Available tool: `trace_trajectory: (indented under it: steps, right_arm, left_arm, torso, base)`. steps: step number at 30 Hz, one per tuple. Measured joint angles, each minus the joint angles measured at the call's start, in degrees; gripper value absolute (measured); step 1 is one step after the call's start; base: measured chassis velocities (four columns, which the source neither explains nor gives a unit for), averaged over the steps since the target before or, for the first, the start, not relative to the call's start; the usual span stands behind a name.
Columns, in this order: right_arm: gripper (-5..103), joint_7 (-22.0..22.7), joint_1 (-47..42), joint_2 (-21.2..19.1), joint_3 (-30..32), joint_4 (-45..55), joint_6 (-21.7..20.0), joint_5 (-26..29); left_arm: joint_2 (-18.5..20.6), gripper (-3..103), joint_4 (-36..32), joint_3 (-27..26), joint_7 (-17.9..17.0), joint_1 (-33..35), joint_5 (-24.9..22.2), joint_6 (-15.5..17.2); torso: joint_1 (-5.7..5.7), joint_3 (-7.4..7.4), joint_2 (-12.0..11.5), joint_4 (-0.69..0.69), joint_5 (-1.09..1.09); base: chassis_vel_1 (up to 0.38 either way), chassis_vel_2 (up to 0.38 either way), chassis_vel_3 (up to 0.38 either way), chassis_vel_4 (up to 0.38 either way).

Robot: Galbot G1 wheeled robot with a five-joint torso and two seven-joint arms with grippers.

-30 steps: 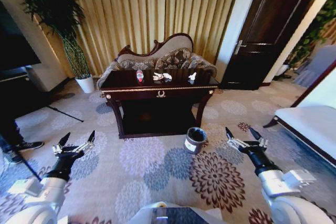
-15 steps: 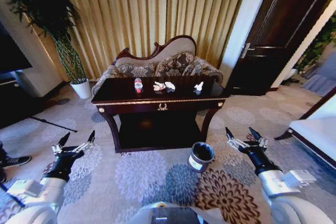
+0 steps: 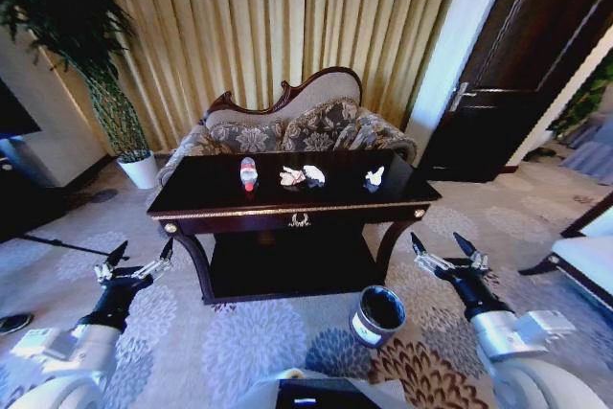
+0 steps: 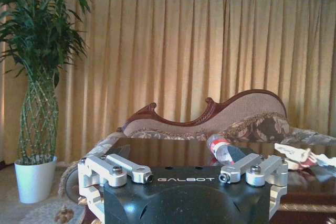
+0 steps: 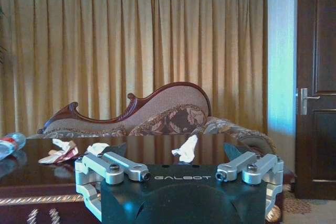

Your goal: Move to the front of the table and place the trash on the table into the trash bin.

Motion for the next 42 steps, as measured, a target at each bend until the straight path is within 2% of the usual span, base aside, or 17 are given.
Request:
trace_trajectory:
  steps: [11,15,17,19,20,23,24,25,27,30,31,35,42]
  right_arm:
    - [100,-0.02,0.43,0.28,-1.4,-0.57,0.0,-1.47]
    - [100,0.51,2.11,-1.05,-2.25,-1.44,-1.05,-1.34]
    - [100,3.21,4.24,-2.76,-3.02,-2.1,-3.44,0.39]
    - [100,7.05,7.3,-5.33,-3.74,-3.07,-6.65,4.52]
    - [100,7.05,7.3,-5.33,-3.74,-3.07,-6.65,4.52]
    - [100,12.26,12.06,-10.78,-4.49,-4.75,-11.43,11.35]
    - [100,14.86,14.8,-14.22,-5.08,-6.33,-13.51,14.47]
    - [100,14.86,14.8,-14.22,-5.08,-6.33,-13.51,14.47]
    - [100,17.11,18.93,-18.91,-6.0,-10.07,-14.78,17.0]
    - [100,18.08,24.53,-24.25,-8.13,-16.57,-15.21,17.81]
    - [100,18.08,24.53,-24.25,-8.13,-16.57,-15.21,17.81]
    - [100,19.21,31.98,-29.6,-12.54,-24.25,-16.47,17.86]
    - [100,20.92,39.66,-32.44,-19.18,-31.76,-18.78,17.46]
  left_arm:
    - [-0.06,100,-0.16,0.32,0.11,0.01,-0.5,0.17]
    - [-0.06,100,-0.25,0.31,0.11,-0.07,-0.86,0.43]
    - [-0.05,100,-0.25,0.31,0.11,-0.05,-0.88,0.49]
    - [-0.12,100,-0.26,0.45,0.1,0.05,-0.87,0.47]
    - [-0.12,100,-0.26,0.45,0.1,0.05,-0.87,0.47]
    - [-0.24,100,-0.76,0.49,0.06,0.4,-0.83,0.36]
    - [-0.29,100,-1.21,0.44,-0.01,0.57,-0.78,0.35]
    - [-0.29,100,-1.21,0.44,-0.01,0.57,-0.78,0.35]
    - [-0.48,100,-1.78,0.39,-0.09,0.61,-0.71,0.36]
    - [-1.12,100,-1.92,0.18,-0.21,0.03,-0.56,1.16]
    - [-1.12,100,-1.92,0.18,-0.21,0.03,-0.56,1.16]
    - [-1.84,100,-1.93,-0.45,-0.86,-0.37,-0.54,2.69]
    - [-2.87,100,-1.98,-1.1,-1.25,-0.13,-0.56,3.35]
  torso:
    - [0.06,0.02,-0.03,-0.01,0.0]
    - [0.02,0.0,-0.01,-0.01,0.0]
    - [-0.03,-0.02,0.02,-0.01,0.0]
    - [-0.04,-0.02,0.03,0.01,0.01]
    - [-0.04,-0.02,0.03,0.01,0.01]
    - [-0.04,-0.02,0.02,0.0,0.01]
    - [-0.03,0.0,0.01,0.0,0.01]
    - [-0.03,0.0,0.01,0.0,0.01]
    - [0.0,0.01,0.0,0.01,0.0]
    - [0.01,0.01,-0.01,0.01,0.02]
    - [0.01,0.01,-0.01,0.01,0.02]
    - [0.01,0.0,0.0,0.0,0.0]
    - [0.01,0.01,-0.01,0.0,0.01]
  base:
    - [-0.182,0.189,0.19,-0.177]
    - [-0.017,0.016,0.007,-0.012]
    - [0.025,-0.019,-0.019,0.018]
    - [0.025,-0.017,-0.021,0.018]
    - [0.0,0.0,0.0,0.0]
    - [0.0,0.0,0.0,0.0]
    - [0.0,0.0,0.0,0.0]
    - [0.0,0.0,0.0,0.0]
    - [0.0,0.0,0.0,0.0]
    - [0.0,0.0,0.0,0.0]
    - [0.0,0.0,0.0,0.0]
    - [0.0,0.0,0.0,0.0]
    - [0.0,0.0,0.0,0.0]
